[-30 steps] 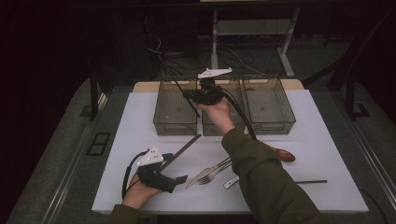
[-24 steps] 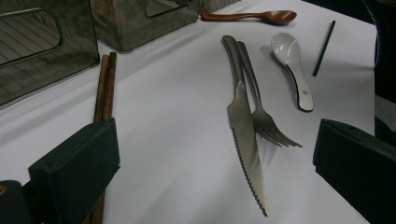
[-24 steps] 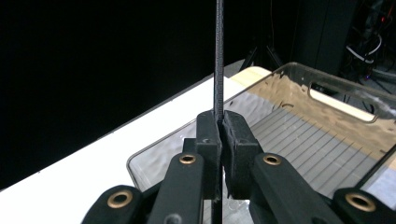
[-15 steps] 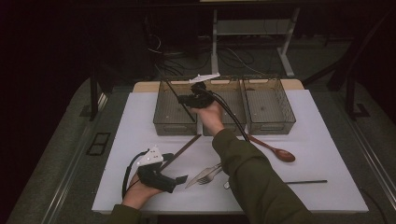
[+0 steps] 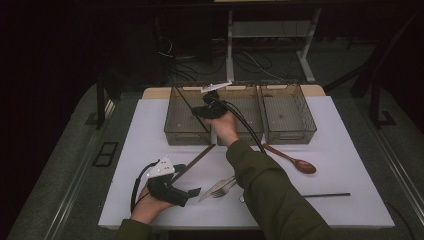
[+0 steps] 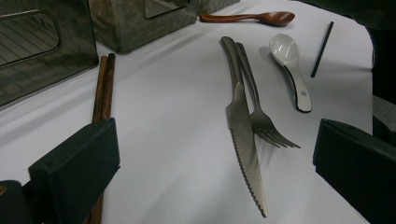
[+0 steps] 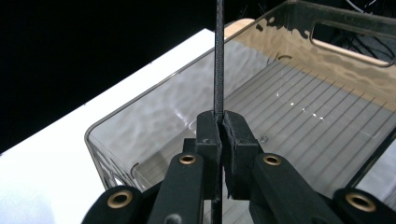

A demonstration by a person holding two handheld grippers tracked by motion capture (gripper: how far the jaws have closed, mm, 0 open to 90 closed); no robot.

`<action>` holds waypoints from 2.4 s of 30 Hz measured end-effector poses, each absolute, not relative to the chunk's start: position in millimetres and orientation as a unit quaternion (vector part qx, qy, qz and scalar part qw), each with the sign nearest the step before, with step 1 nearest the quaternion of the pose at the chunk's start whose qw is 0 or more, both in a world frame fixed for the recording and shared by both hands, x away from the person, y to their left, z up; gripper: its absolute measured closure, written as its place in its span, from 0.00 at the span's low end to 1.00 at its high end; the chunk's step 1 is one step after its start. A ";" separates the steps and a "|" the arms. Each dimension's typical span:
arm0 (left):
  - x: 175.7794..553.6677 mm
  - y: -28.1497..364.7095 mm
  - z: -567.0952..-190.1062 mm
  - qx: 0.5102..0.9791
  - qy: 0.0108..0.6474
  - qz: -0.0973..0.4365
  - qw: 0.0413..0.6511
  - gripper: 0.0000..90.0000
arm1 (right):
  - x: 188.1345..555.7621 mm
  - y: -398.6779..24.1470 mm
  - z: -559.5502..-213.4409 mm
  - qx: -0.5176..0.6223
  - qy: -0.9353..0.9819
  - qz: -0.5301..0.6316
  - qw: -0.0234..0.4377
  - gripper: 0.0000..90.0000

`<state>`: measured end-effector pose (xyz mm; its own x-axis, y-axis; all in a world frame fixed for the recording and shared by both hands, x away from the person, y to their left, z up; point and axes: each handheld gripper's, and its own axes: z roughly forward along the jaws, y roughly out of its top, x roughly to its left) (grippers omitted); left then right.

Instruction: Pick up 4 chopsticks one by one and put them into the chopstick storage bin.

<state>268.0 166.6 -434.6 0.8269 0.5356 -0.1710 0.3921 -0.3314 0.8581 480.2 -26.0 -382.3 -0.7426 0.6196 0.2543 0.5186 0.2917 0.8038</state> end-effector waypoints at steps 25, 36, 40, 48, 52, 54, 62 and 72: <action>267.9 165.8 -435.4 0.815 0.285 0.069 0.500 0.00 | 467.3 -51.2 -352.8 0.341 0.807 0.478 0.064 0.54; 267.8 164.4 -436.9 0.816 0.286 0.065 0.498 0.00 | 446.0 -100.0 -334.2 0.316 0.811 0.487 0.067 0.50; 267.6 164.2 -437.0 0.817 0.286 0.065 0.497 0.00 | 437.3 -118.0 -330.9 0.309 0.811 0.493 0.066 0.50; 267.6 164.7 -437.3 0.818 0.288 0.062 0.494 0.00 | 416.6 -152.1 -328.3 0.286 0.812 0.505 0.064 0.49; 267.8 164.7 -437.5 0.818 0.288 0.061 0.494 0.00 | 404.5 -170.5 -327.7 0.276 0.811 0.512 0.065 0.49; 267.8 164.7 -437.7 0.819 0.288 0.061 0.493 0.00 | 398.5 -179.8 -328.0 0.272 0.811 0.514 0.067 0.48; 267.7 163.9 -438.4 0.817 0.290 0.061 0.495 0.00 | 376.0 -213.3 -333.0 0.262 0.816 0.510 0.071 0.48; 267.6 163.8 -438.6 0.820 0.287 0.062 0.492 0.00 | 352.0 -247.1 -342.6 0.244 0.836 0.487 0.069 0.47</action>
